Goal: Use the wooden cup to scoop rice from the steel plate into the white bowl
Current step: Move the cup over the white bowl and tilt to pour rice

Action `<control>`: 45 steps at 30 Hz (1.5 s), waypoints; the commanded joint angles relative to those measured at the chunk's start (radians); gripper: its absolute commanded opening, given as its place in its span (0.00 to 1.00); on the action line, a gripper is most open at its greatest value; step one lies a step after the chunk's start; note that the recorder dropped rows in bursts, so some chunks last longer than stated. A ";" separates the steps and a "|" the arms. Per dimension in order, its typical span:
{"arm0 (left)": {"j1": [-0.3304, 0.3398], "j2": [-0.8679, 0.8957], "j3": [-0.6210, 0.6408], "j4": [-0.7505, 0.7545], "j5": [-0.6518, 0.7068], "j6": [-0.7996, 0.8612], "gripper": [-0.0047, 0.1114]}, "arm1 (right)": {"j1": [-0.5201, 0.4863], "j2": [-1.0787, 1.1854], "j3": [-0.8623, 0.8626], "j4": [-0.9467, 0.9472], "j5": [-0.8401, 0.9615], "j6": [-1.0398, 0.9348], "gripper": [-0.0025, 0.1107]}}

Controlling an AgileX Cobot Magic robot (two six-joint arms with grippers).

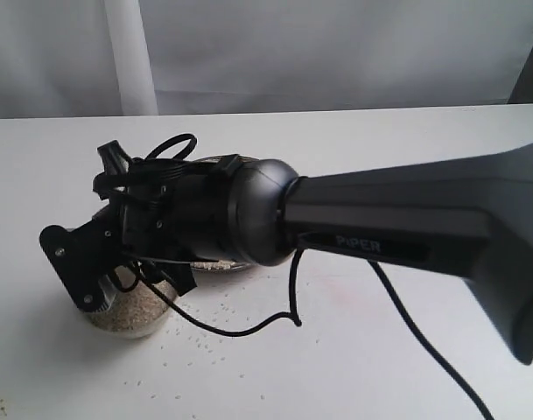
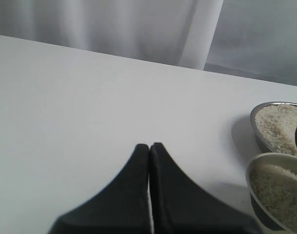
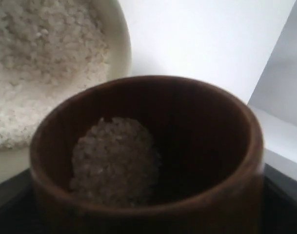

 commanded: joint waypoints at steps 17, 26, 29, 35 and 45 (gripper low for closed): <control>0.000 -0.002 -0.004 0.003 -0.007 -0.001 0.04 | 0.018 0.015 -0.009 -0.331 -0.060 -0.003 0.02; 0.000 -0.002 -0.004 0.003 -0.007 -0.001 0.04 | 0.045 0.015 -0.004 -0.413 -0.014 -0.003 0.02; 0.000 -0.002 -0.004 0.003 -0.007 -0.001 0.04 | 0.050 0.015 0.004 -0.459 -0.005 -0.003 0.02; 0.000 -0.002 -0.004 0.003 -0.007 -0.001 0.04 | 0.062 0.015 0.041 -0.489 0.047 -0.001 0.02; 0.000 -0.002 -0.004 0.003 -0.007 -0.001 0.04 | 0.079 0.015 0.077 -0.627 0.087 0.042 0.02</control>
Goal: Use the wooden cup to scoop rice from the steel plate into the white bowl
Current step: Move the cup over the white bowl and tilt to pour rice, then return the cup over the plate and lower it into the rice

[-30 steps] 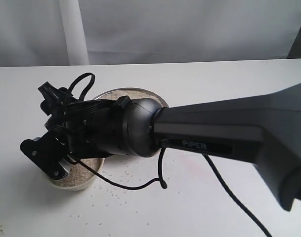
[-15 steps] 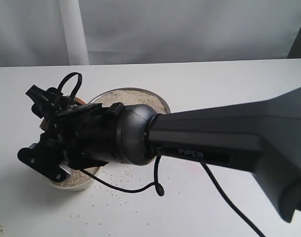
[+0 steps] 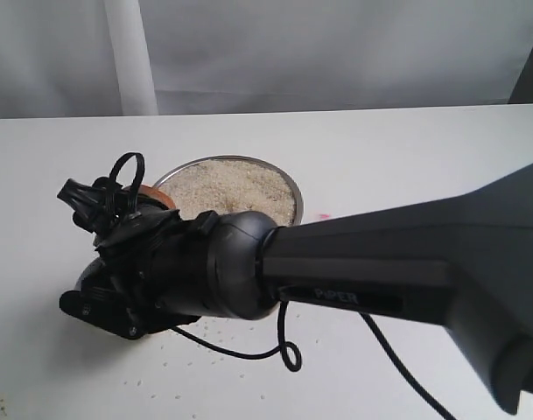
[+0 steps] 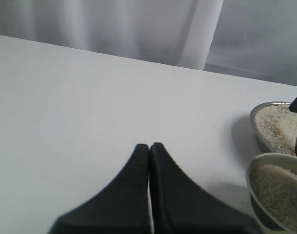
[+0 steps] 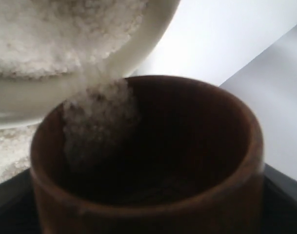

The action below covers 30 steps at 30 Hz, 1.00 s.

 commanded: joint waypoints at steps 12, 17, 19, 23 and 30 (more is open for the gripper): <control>0.000 -0.002 -0.004 0.003 -0.007 -0.001 0.04 | 0.033 -0.007 0.006 -0.235 0.045 0.107 0.02; 0.000 -0.002 -0.004 0.003 -0.007 -0.001 0.04 | 0.033 -0.007 0.006 -0.238 0.049 0.169 0.02; 0.000 -0.002 -0.004 0.003 -0.007 -0.001 0.04 | 0.026 -0.009 0.006 -0.184 0.089 0.268 0.02; 0.000 -0.002 -0.004 0.003 -0.007 -0.001 0.04 | -0.045 -0.061 0.006 -0.060 0.139 0.467 0.02; 0.000 -0.002 -0.004 0.003 -0.007 -0.001 0.04 | -0.189 -0.144 0.001 0.032 0.107 0.579 0.02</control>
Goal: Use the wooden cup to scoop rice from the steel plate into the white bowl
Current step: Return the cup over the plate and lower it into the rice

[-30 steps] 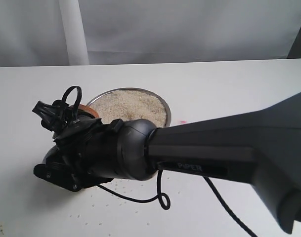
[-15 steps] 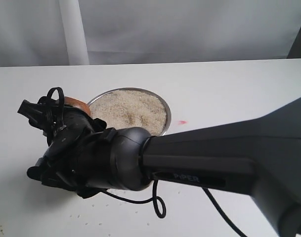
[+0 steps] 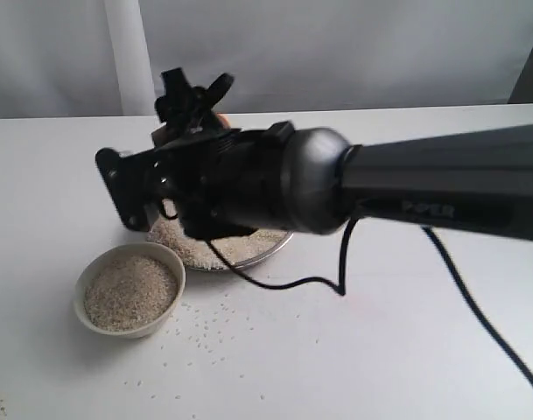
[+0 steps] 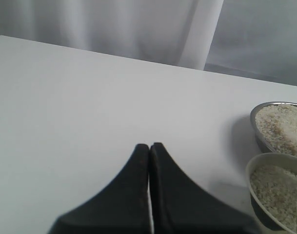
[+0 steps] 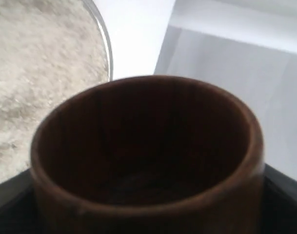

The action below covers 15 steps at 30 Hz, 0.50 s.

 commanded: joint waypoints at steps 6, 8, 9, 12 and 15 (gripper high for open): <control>0.000 -0.002 -0.004 0.003 -0.007 -0.001 0.04 | -0.151 -0.003 -0.013 0.012 -0.057 -0.051 0.02; 0.000 -0.002 -0.004 0.003 -0.007 -0.001 0.04 | -0.173 0.032 -0.048 0.002 -0.073 -0.077 0.02; 0.000 -0.002 -0.004 0.003 -0.007 -0.001 0.04 | -0.181 0.054 -0.070 -0.012 -0.073 -0.083 0.02; 0.000 -0.002 -0.004 0.003 -0.007 -0.001 0.04 | -0.207 0.113 -0.144 -0.026 -0.073 -0.134 0.02; 0.000 -0.002 -0.004 0.003 -0.007 -0.001 0.04 | -0.219 0.162 -0.197 -0.026 -0.073 -0.226 0.02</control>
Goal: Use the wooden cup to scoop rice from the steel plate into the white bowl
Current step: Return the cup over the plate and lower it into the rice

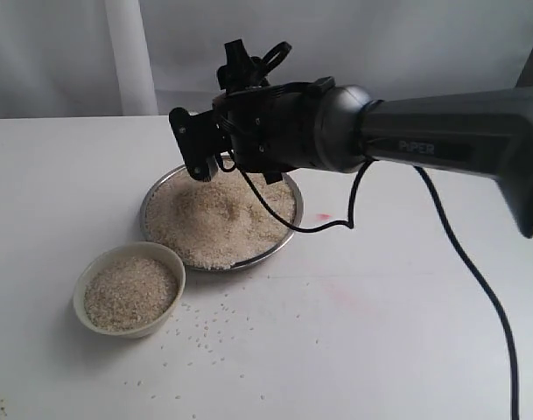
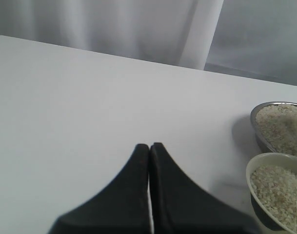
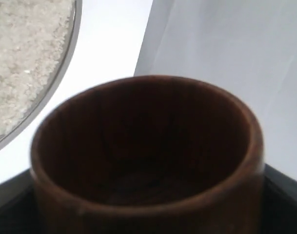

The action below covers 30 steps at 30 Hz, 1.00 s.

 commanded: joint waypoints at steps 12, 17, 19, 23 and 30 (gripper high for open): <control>0.000 -0.002 -0.004 0.003 -0.007 -0.001 0.04 | -0.038 0.197 -0.099 -0.169 -0.106 -0.176 0.02; 0.000 -0.002 -0.004 0.003 -0.007 -0.001 0.04 | -0.038 0.218 -0.099 -0.211 -0.092 -0.139 0.02; 0.000 -0.002 -0.004 0.003 -0.007 -0.001 0.04 | -0.038 0.220 -0.099 -0.223 -0.082 -0.139 0.02; 0.000 -0.002 -0.004 0.003 -0.007 -0.001 0.04 | -0.042 0.220 -0.099 -0.233 -0.080 -0.139 0.02; 0.000 -0.002 -0.004 0.003 -0.007 -0.001 0.04 | -0.049 0.221 -0.099 -0.240 -0.089 -0.138 0.02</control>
